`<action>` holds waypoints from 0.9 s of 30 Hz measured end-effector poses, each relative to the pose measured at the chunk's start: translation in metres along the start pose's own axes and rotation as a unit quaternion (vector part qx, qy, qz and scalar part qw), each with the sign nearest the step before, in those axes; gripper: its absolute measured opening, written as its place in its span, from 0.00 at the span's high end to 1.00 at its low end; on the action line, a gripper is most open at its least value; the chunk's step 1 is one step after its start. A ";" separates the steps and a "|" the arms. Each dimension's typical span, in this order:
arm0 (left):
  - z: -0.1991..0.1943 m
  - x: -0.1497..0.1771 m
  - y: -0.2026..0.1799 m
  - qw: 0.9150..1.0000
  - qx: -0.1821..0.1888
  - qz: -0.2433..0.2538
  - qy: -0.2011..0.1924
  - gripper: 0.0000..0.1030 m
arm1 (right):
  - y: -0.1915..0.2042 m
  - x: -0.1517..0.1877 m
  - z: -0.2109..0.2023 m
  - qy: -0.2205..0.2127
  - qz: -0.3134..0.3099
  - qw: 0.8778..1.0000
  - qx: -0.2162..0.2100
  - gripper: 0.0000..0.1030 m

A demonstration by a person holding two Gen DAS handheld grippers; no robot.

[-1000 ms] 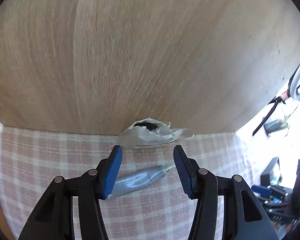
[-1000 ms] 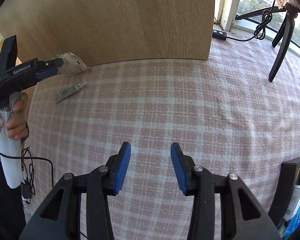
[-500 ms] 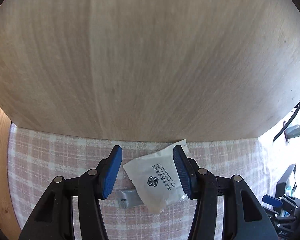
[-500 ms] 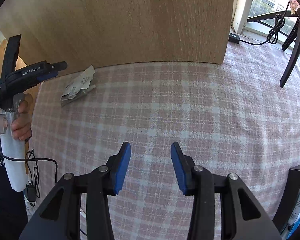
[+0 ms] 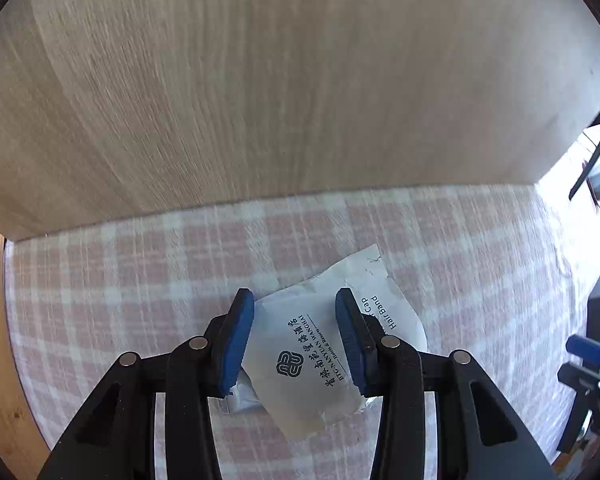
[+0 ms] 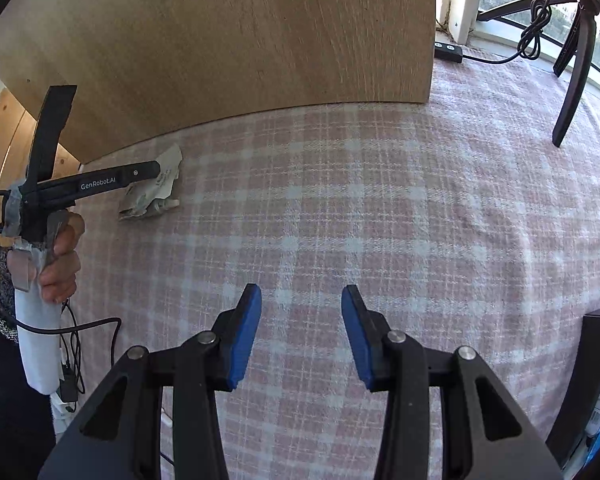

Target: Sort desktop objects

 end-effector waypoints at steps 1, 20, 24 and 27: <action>-0.001 0.010 -0.006 1.000 0.002 0.004 -0.001 0.62 | -0.004 0.005 -0.005 -0.001 0.001 1.000 -0.003 0.60; -0.020 0.208 -0.141 0.995 0.101 0.016 0.005 0.52 | -0.062 0.122 -0.065 0.007 -0.012 0.999 -0.049 0.60; -0.030 0.228 -0.192 0.988 0.154 -0.026 0.011 0.57 | -0.080 0.150 -0.072 0.019 -0.015 0.998 -0.059 0.60; -0.058 0.244 -0.182 0.988 0.135 -0.078 -0.017 0.57 | -0.095 0.171 -0.077 0.028 -0.019 0.998 -0.062 0.60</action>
Point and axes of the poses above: each gripper's, at about its wrist camera, not at the fingertips, and z roughly the way its jaws point, y to its left, x to its underside, the point moved 2 cm from there along z, roughly the way its jaws point, and after that the axes turned 1 degree about y, right-handed, at the moved point
